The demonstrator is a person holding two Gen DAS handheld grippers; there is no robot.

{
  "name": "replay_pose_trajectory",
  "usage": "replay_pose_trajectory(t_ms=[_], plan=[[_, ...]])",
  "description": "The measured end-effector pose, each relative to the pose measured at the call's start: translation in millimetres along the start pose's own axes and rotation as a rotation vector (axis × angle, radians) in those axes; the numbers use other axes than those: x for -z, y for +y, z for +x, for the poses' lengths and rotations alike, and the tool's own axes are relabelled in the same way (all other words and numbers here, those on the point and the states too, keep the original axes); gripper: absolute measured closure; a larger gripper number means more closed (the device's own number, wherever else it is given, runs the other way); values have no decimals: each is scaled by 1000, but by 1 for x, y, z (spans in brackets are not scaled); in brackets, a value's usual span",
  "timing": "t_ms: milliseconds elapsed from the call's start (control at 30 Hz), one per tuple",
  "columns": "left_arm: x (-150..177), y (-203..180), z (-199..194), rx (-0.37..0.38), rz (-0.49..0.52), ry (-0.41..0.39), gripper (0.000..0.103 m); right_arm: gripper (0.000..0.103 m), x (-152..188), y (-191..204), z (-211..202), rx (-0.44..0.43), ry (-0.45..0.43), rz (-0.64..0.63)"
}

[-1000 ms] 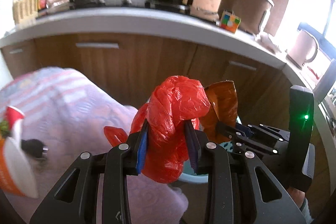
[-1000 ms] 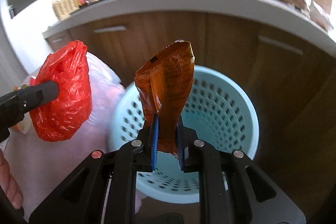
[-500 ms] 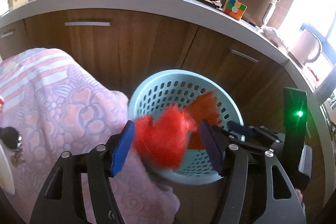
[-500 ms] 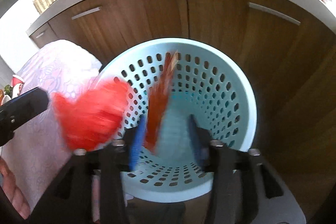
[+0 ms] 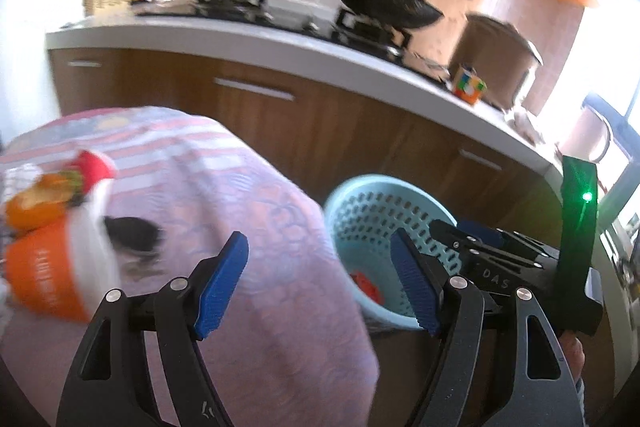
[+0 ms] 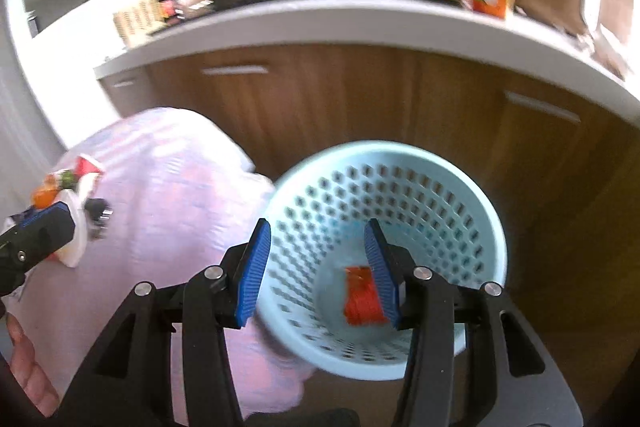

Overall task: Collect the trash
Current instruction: 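Grasp a blue milk carton with the left gripper while the right grasps another carton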

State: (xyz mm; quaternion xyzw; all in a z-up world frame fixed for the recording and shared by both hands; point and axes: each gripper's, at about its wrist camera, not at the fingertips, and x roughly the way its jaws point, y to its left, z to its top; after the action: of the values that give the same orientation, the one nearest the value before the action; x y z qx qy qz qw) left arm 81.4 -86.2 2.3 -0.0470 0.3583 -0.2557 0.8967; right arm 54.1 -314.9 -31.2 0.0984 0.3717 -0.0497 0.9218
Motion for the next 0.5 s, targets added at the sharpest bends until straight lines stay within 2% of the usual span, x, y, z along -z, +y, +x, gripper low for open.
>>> replay_pose_trajectory(t_ms=[100,233,433,500], plan=[[3,24,-36,-55,-39,-52,31,58,-8,31,-16,-56,-46,-44],[14,64,-85,-177,-100,-107,31,58,-15,81,-28,-161,-75,-100],[37,137,-166,-427,-181,-182,31,58,-12,158,-32,-290,-74,-218],[44,159,-184,-475,-205,-190,28,58,-10,185,-32,-325,-70,-261]])
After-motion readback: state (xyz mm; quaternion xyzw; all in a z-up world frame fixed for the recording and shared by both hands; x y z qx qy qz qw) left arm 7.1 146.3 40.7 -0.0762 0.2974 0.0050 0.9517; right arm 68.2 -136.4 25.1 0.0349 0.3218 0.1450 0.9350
